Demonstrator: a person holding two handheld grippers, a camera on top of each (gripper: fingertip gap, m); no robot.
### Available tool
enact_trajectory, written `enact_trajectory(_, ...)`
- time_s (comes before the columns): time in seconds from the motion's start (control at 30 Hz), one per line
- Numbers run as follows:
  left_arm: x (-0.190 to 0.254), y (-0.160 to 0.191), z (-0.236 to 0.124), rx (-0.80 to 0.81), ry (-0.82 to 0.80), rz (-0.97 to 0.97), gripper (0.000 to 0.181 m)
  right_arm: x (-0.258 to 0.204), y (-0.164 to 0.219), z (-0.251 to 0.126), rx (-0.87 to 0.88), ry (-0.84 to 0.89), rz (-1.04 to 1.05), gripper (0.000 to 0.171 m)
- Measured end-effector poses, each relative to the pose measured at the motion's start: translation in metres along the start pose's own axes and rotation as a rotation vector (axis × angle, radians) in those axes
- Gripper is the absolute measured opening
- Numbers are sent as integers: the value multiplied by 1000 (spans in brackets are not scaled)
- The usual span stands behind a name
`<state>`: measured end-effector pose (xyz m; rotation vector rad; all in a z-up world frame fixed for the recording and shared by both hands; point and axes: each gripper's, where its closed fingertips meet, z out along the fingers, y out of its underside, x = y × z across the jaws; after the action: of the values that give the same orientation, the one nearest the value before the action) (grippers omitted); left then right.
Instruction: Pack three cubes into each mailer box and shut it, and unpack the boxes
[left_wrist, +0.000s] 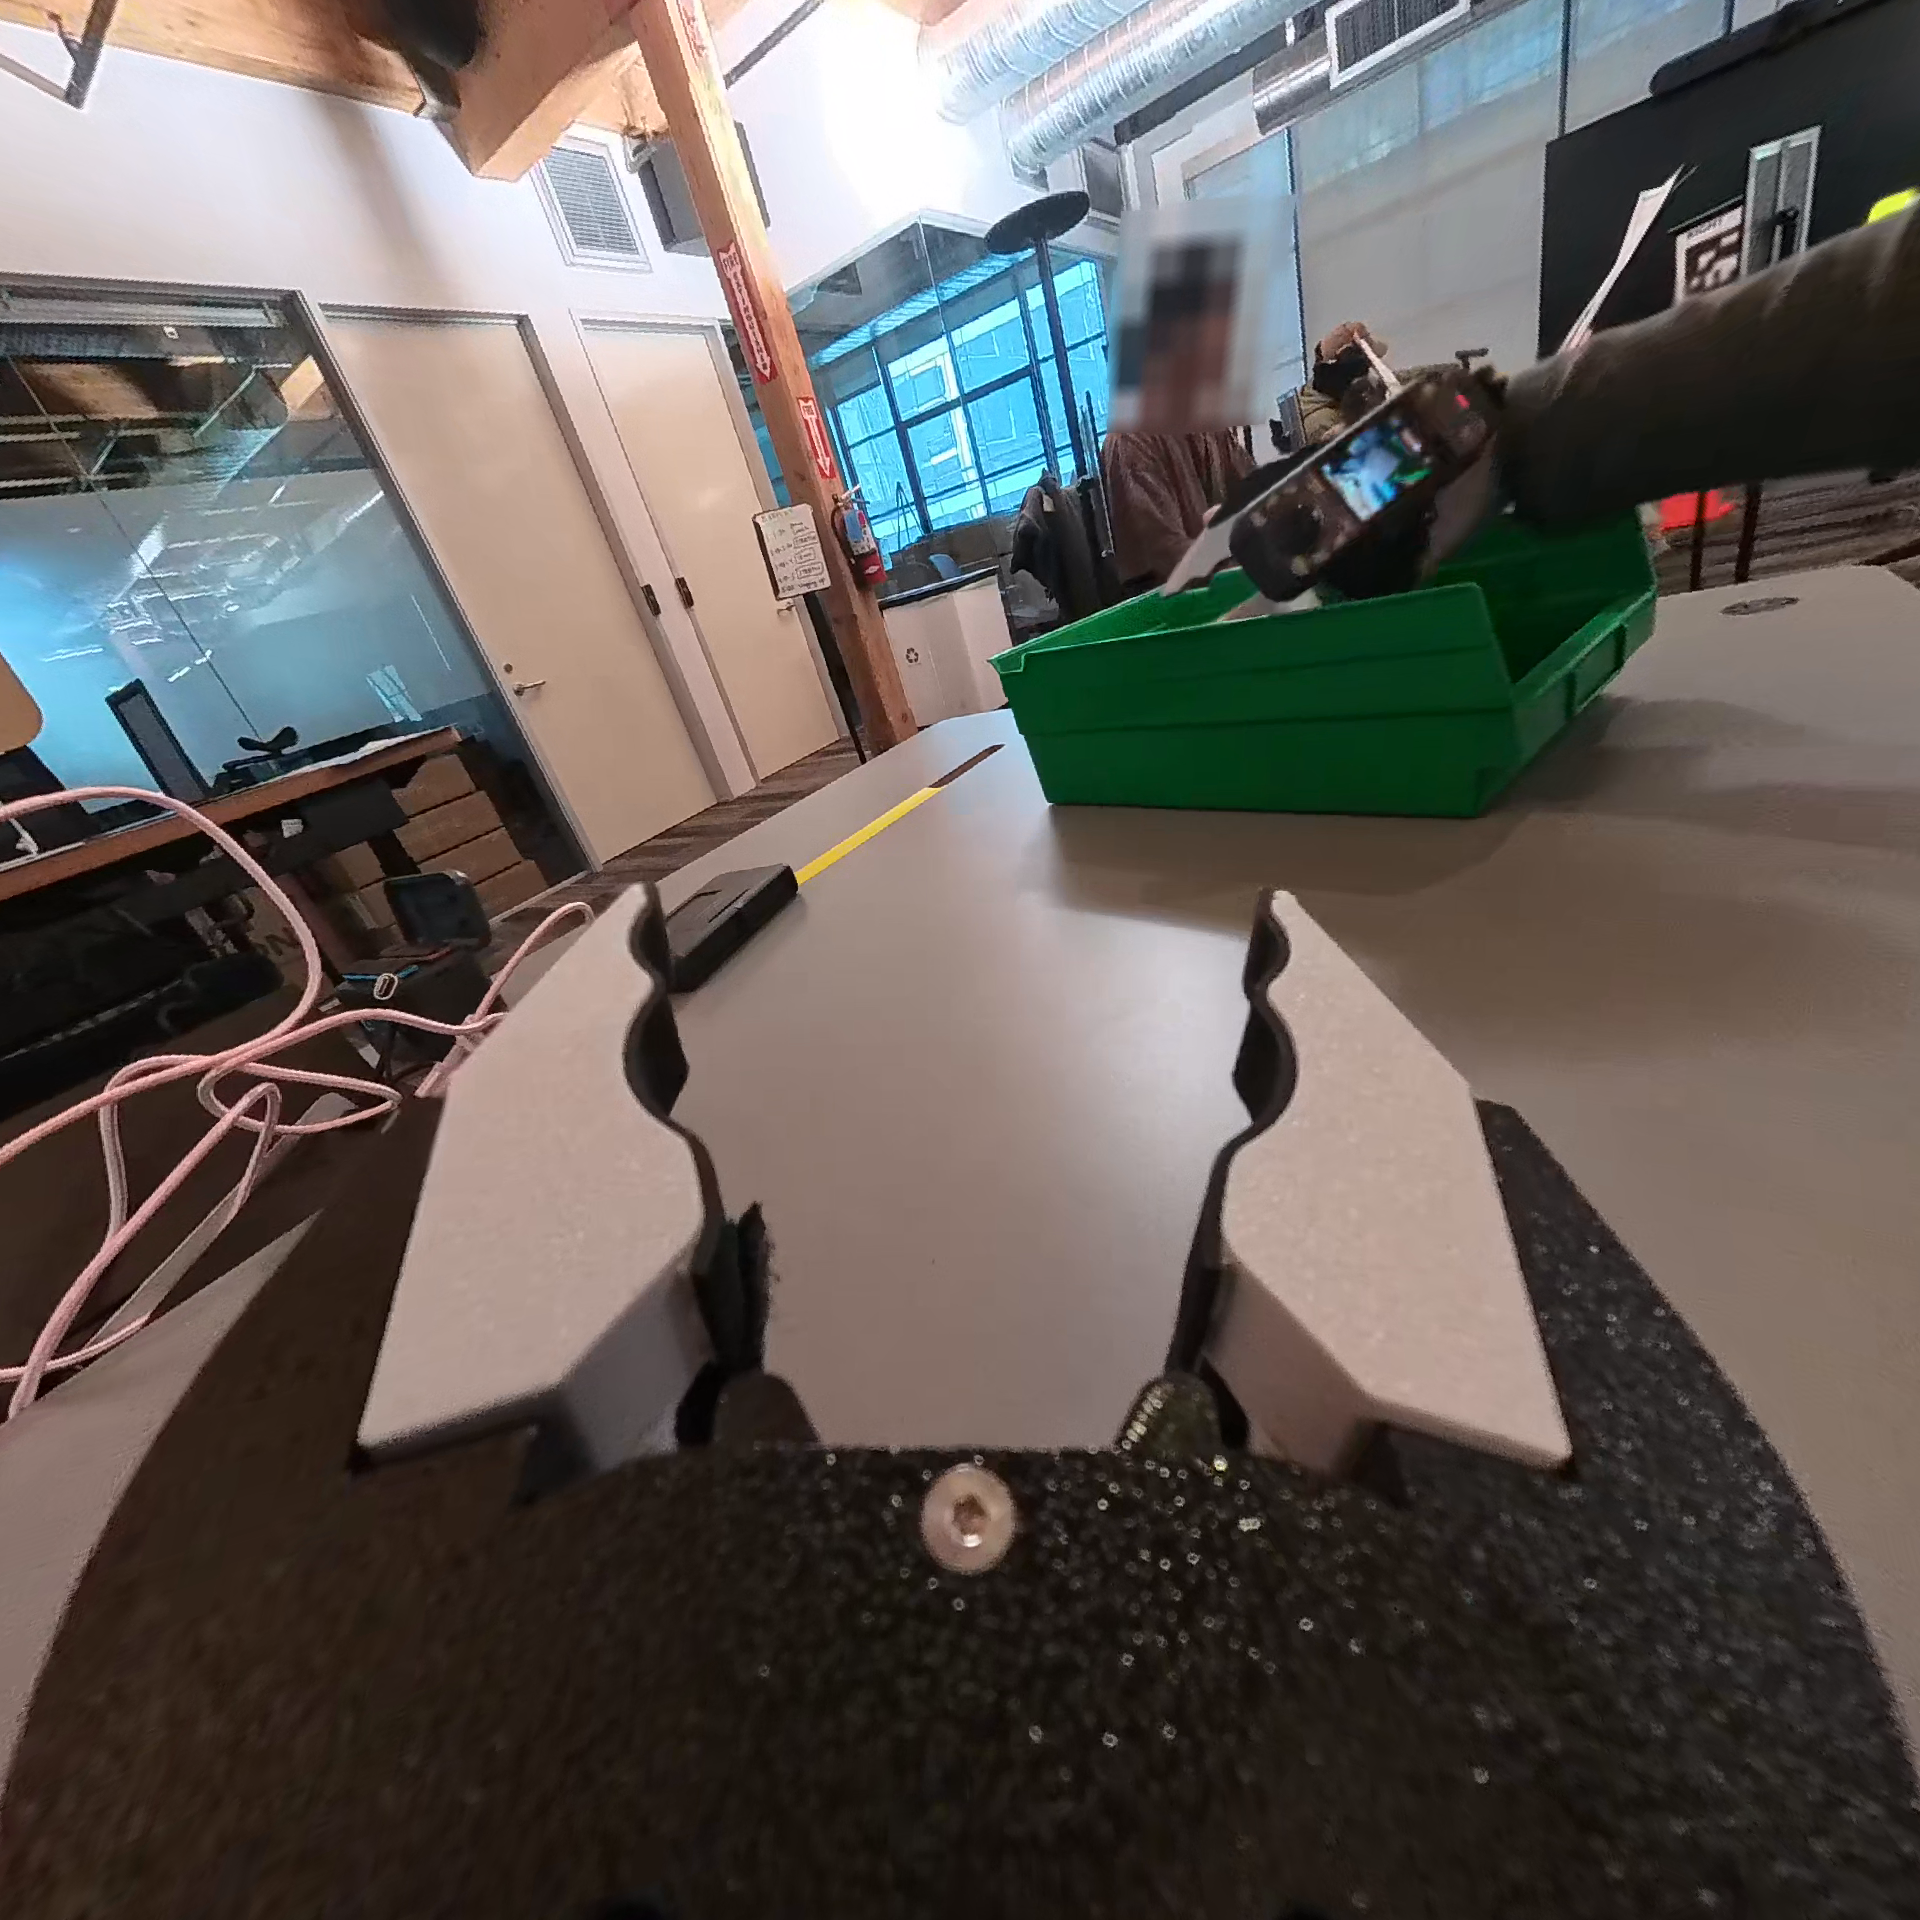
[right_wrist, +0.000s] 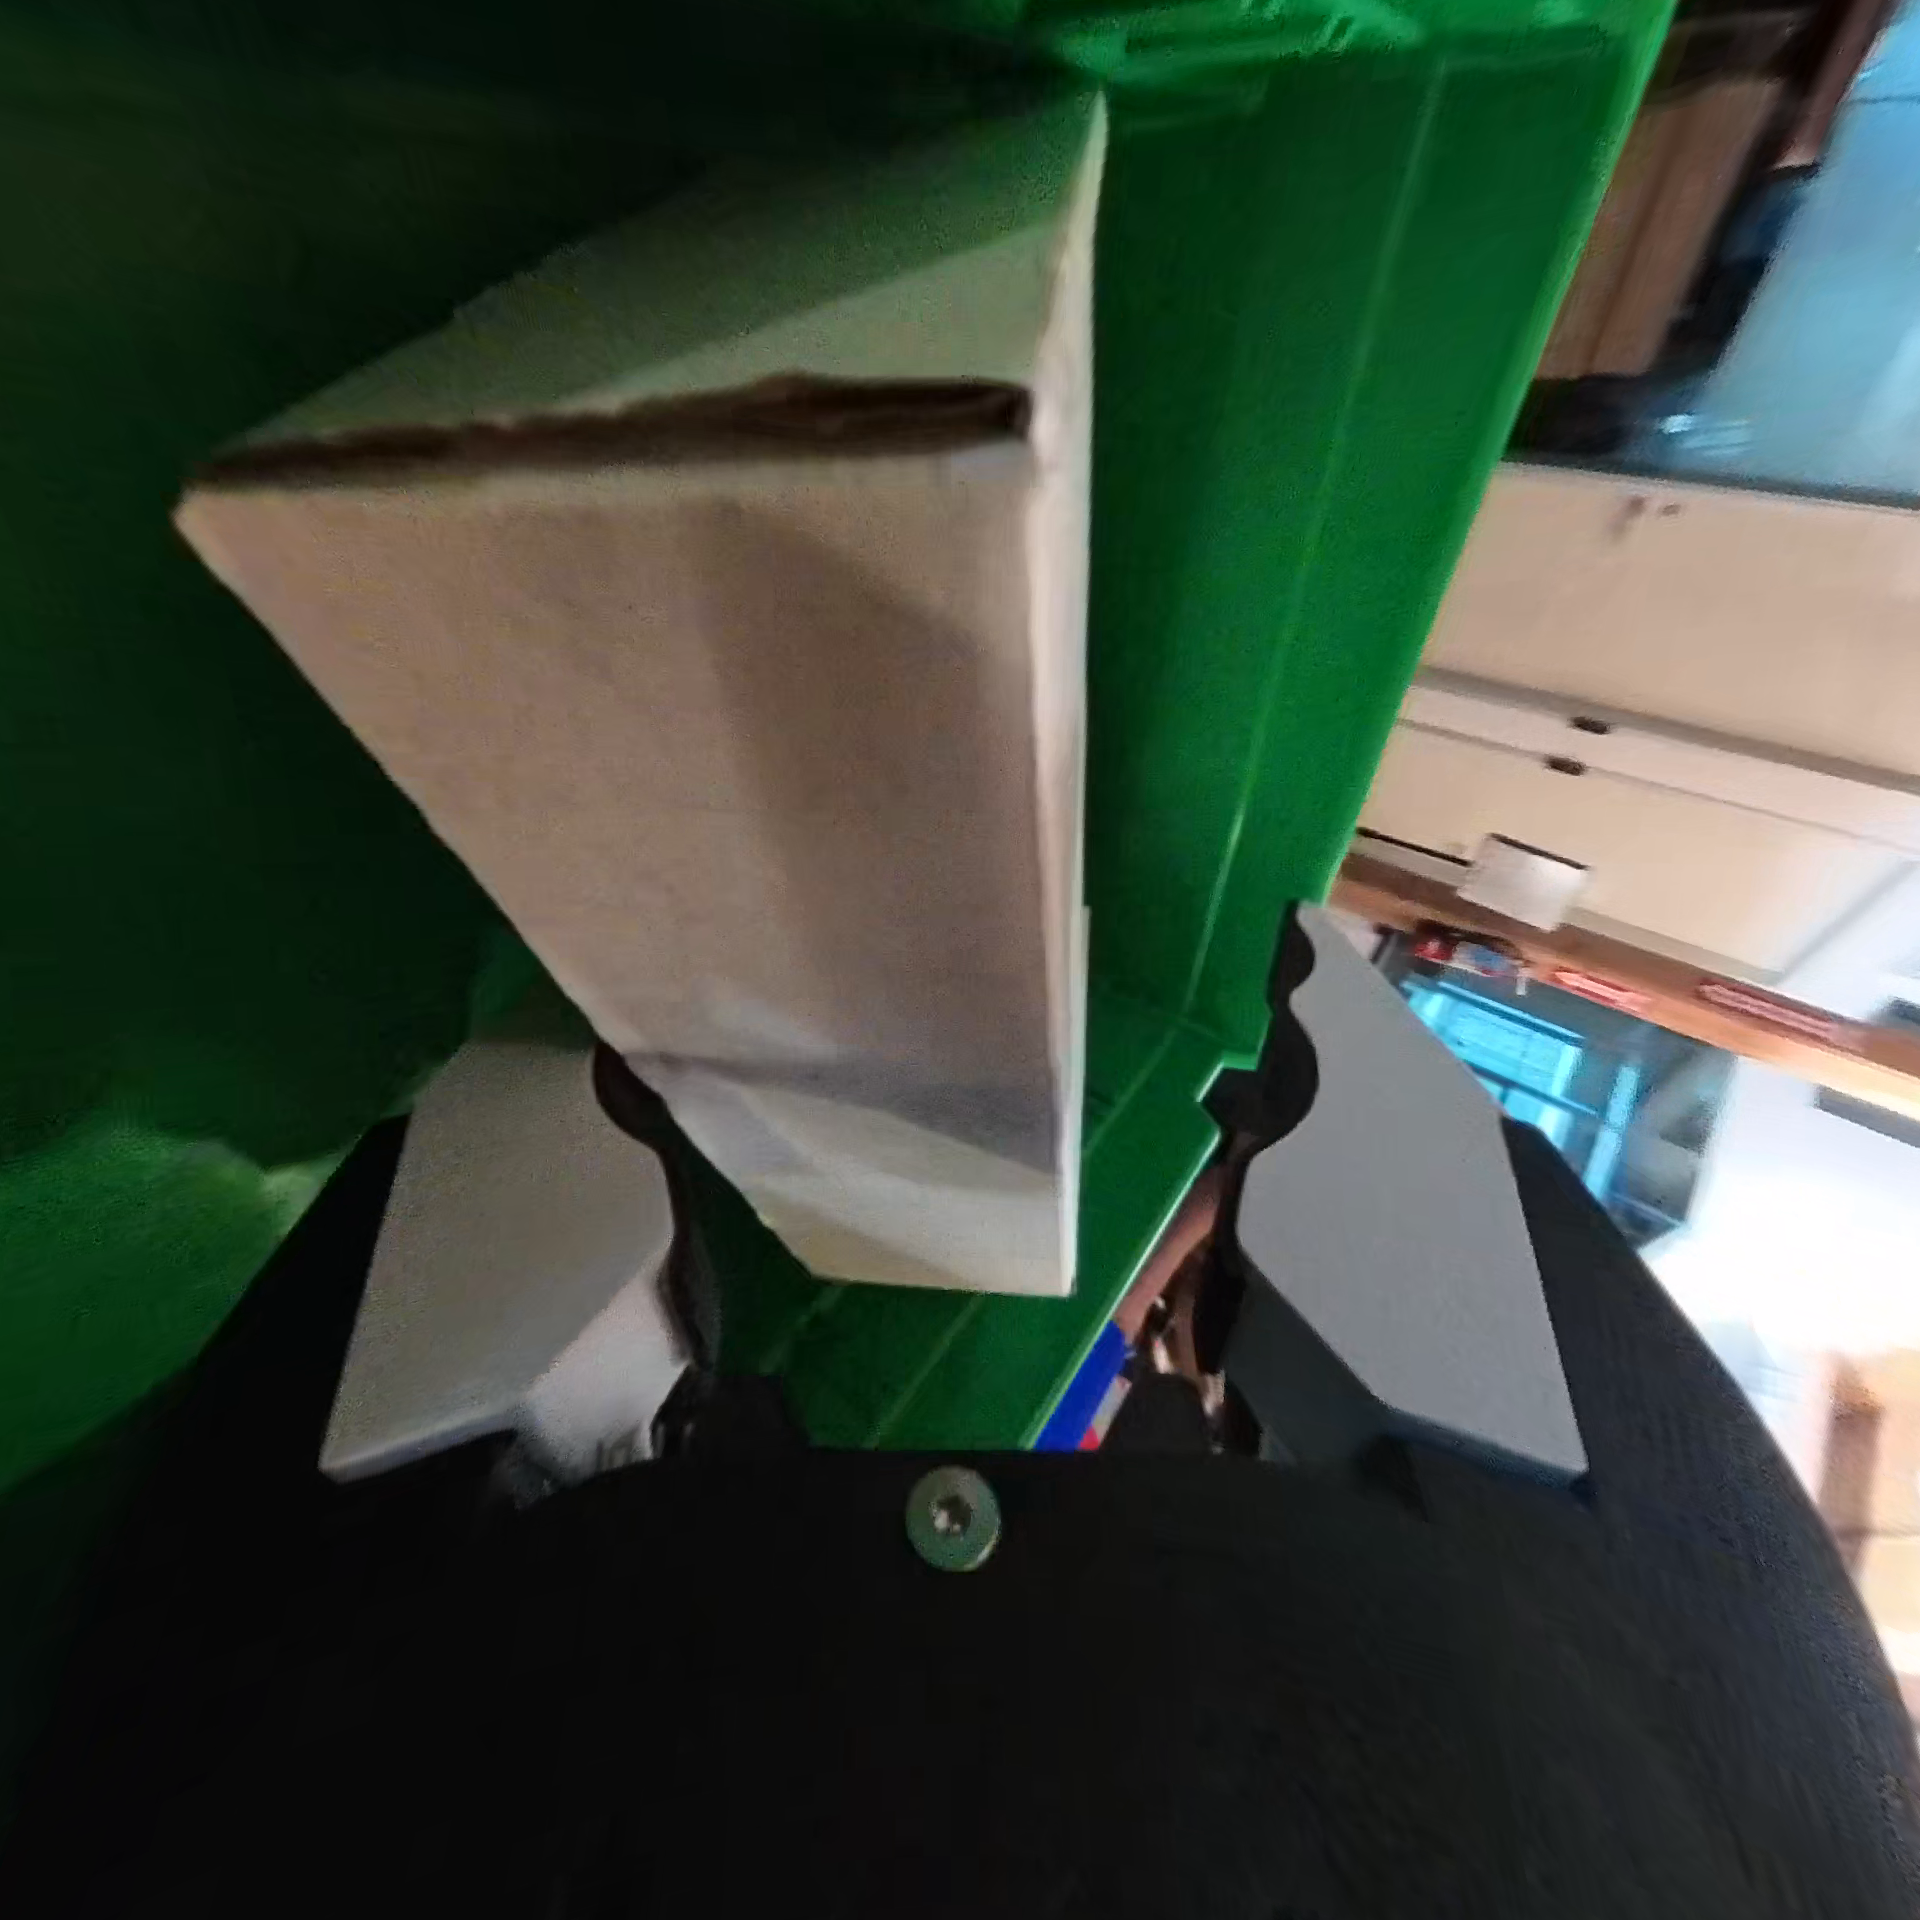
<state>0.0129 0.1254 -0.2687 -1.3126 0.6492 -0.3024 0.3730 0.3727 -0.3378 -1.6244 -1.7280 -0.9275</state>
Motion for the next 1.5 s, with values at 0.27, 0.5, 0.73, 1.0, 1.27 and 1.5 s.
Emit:
enact_trajectory(0.27,1,3,2,-10,7,-6,108,-11,12,-63,56,-301,201,72)
enact_trajectory(0.5,3,3,2,-20,12,11,108,-68,-6,-55,29,-537,177,0)
enact_trajectory(0.73,1,5,1,-21,9,-6,108,-25,2,-28,-95,-163,196,0)
enact_trajectory(1.0,-6,6,2,-18,-17,-22,108,69,-120,-185,619,233,763,0)
enact_trajectory(1.27,-9,12,0,-69,-82,75,94,30,-276,-211,1058,52,945,0)
enact_trajectory(1.5,-66,43,-15,-321,-438,242,42,-14,-290,-148,935,62,886,0)
